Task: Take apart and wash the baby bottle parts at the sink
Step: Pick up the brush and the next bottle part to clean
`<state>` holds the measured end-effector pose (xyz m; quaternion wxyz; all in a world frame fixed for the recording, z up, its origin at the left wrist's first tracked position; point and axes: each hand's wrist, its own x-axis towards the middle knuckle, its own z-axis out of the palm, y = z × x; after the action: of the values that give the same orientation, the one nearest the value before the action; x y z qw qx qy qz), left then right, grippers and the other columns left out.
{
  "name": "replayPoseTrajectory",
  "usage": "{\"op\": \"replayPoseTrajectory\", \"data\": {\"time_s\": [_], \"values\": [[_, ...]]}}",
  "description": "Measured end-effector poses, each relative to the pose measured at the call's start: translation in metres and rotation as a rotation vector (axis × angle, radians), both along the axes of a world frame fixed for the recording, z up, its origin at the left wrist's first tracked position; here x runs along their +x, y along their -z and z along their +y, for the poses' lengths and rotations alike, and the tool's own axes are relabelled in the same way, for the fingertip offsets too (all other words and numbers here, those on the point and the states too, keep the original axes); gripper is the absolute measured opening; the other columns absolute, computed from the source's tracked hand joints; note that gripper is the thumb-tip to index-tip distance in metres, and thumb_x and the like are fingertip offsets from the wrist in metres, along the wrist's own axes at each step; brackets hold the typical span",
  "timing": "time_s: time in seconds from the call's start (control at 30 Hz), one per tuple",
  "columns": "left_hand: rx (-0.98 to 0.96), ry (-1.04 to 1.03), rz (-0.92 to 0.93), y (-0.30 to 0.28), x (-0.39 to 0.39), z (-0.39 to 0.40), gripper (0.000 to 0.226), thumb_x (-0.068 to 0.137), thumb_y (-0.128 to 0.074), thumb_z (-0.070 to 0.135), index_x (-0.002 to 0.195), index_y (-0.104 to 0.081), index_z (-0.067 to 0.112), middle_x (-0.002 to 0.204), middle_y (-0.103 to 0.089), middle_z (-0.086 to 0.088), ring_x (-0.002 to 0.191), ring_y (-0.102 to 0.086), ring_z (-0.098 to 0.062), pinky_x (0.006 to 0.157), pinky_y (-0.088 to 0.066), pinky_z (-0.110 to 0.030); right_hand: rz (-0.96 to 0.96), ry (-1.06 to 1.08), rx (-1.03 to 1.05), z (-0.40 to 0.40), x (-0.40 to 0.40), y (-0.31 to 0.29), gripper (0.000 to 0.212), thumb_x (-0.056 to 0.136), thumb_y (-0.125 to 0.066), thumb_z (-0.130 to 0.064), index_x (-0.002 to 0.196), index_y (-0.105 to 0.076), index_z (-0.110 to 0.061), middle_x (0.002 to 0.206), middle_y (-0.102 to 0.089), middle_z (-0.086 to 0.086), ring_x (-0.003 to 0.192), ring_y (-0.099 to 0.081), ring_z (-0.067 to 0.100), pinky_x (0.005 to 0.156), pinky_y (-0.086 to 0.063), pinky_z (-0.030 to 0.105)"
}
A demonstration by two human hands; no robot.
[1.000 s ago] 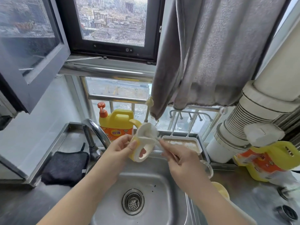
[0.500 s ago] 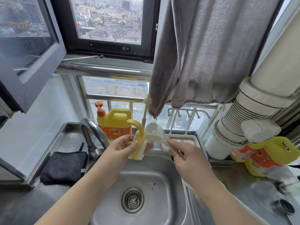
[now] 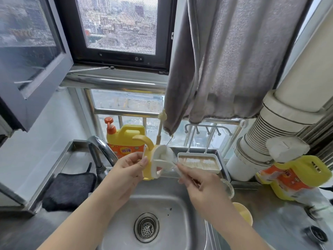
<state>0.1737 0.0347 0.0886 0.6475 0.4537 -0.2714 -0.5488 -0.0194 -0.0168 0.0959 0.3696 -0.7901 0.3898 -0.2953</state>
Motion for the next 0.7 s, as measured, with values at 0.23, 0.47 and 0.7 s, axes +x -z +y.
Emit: {"op": "replayPoseTrajectory", "data": {"time_s": [0.23, 0.47, 0.7], "values": [[-0.04, 0.047, -0.145, -0.001, 0.004, 0.003, 0.018, 0.08, -0.065, 0.021, 0.092, -0.072, 0.01, 0.092, -0.073, -0.012, 0.085, -0.068, -0.019, 0.081, -0.05, -0.027, -0.045, 0.016, 0.112, -0.005, -0.003, -0.008, 0.036, 0.091, -0.061, -0.027, 0.095, -0.059, -0.063, 0.077, -0.07, -0.004, 0.062, -0.053, 0.016, 0.057, -0.035, 0.019], [-0.136, 0.135, -0.339, 0.001, 0.0, 0.01, 0.024, 0.077, -0.067, 0.038, 0.097, -0.069, 0.025, 0.102, -0.069, -0.002, 0.099, -0.063, -0.013, 0.092, -0.046, -0.024, -0.077, 0.13, 0.194, -0.018, -0.016, -0.011, 0.029, 0.094, -0.056, -0.016, 0.112, -0.063, -0.037, 0.068, -0.068, -0.015, 0.049, -0.05, -0.006, 0.052, -0.035, 0.008], [-0.094, 0.296, -0.103, -0.01, -0.005, 0.006, 0.056, 0.078, -0.058, 0.003, 0.133, -0.046, 0.013, 0.119, -0.066, -0.012, 0.113, -0.061, -0.026, 0.095, -0.047, -0.035, -0.036, 0.107, 0.133, -0.012, -0.019, -0.008, 0.03, 0.093, -0.058, -0.017, 0.107, -0.063, -0.043, 0.07, -0.067, -0.022, 0.055, -0.05, -0.003, 0.055, -0.036, 0.01]]}}
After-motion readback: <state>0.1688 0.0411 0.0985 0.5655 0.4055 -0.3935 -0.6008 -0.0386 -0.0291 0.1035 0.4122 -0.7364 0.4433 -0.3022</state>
